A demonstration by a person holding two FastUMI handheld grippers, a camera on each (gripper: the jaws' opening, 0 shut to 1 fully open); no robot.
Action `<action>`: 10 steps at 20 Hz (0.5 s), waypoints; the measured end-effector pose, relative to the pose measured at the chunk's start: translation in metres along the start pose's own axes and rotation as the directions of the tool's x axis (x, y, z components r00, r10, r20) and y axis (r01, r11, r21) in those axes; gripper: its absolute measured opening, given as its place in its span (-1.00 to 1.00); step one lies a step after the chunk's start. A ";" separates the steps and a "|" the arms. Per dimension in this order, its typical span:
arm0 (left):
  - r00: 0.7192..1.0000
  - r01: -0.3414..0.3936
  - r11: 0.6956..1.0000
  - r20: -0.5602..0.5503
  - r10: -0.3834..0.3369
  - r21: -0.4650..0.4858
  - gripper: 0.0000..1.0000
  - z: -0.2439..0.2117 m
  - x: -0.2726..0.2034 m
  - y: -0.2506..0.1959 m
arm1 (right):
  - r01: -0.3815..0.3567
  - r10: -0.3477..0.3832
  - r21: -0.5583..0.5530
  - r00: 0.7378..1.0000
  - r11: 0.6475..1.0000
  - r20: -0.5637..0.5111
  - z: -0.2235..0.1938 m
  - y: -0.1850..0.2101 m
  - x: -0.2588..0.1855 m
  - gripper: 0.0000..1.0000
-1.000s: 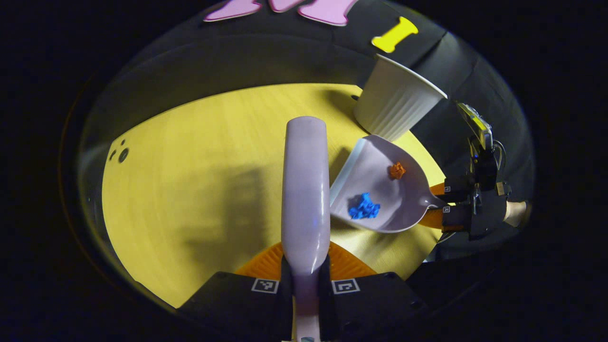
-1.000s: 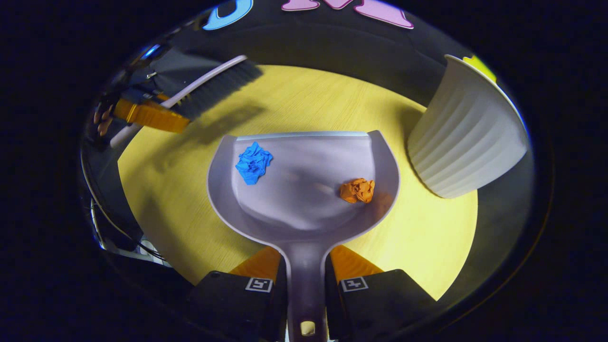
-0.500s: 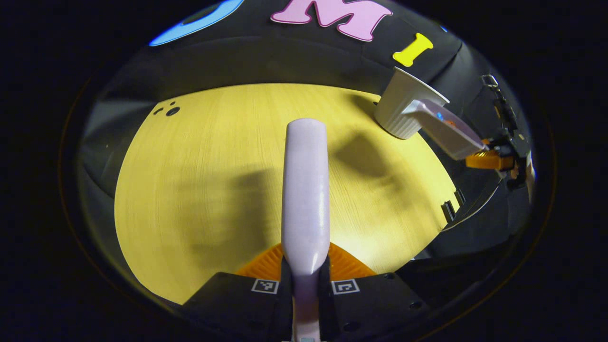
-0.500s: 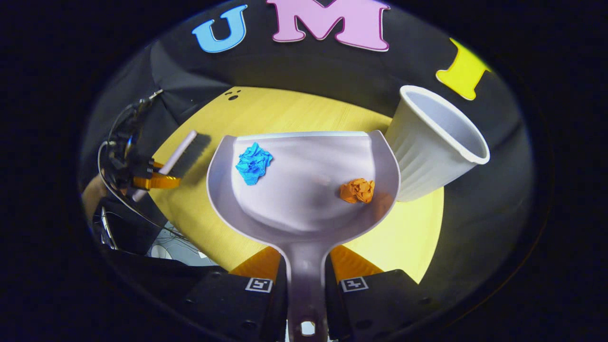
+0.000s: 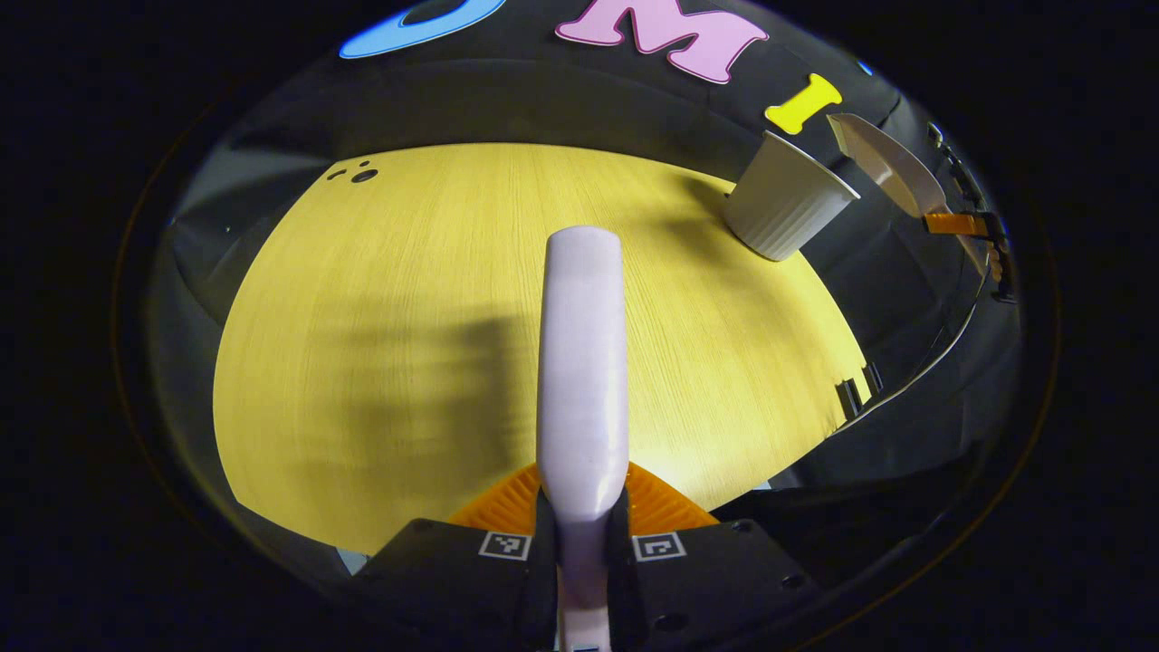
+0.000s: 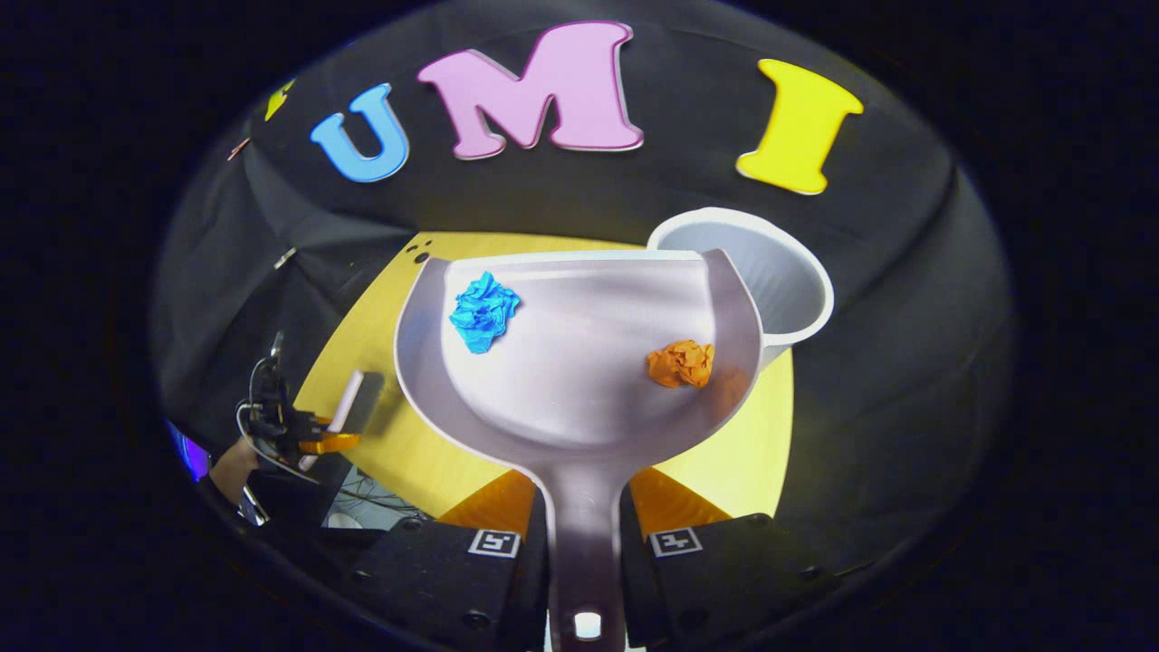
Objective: Pick up the small broom and dustpan from the desktop, sweep the trash into the dustpan with the broom, and then empty the trash into the garbage bin.
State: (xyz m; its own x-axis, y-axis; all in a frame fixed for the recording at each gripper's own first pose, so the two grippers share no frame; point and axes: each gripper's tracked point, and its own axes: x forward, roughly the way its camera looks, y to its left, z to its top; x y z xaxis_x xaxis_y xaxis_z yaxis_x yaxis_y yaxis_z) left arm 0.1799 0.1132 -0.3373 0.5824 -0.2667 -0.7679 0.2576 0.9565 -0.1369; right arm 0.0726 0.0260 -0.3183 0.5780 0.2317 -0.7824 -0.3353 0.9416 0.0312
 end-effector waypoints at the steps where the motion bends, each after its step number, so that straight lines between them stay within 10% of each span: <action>1: 1.000 -0.003 1.000 0.002 0.003 -0.006 -0.48 -0.001 -0.003 -0.001 | 0.031 -0.031 -0.002 0.999 1.000 0.011 0.006 -0.007 0.009 -0.26; 10: 0.999 -0.048 0.997 0.019 0.049 -0.056 -0.48 0.027 -0.013 -0.001 | 0.198 -0.200 0.030 0.978 0.980 0.063 0.061 -0.081 0.062 -0.17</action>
State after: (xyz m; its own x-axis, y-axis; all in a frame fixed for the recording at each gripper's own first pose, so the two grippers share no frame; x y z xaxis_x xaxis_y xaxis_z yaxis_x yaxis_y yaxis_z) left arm 0.1932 0.1125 -0.3101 0.6087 -0.2218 -0.7617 0.1856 0.9733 -0.1351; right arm 0.1811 -0.0212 -0.3320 0.6790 0.0539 -0.7322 -0.1915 0.9758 -0.1057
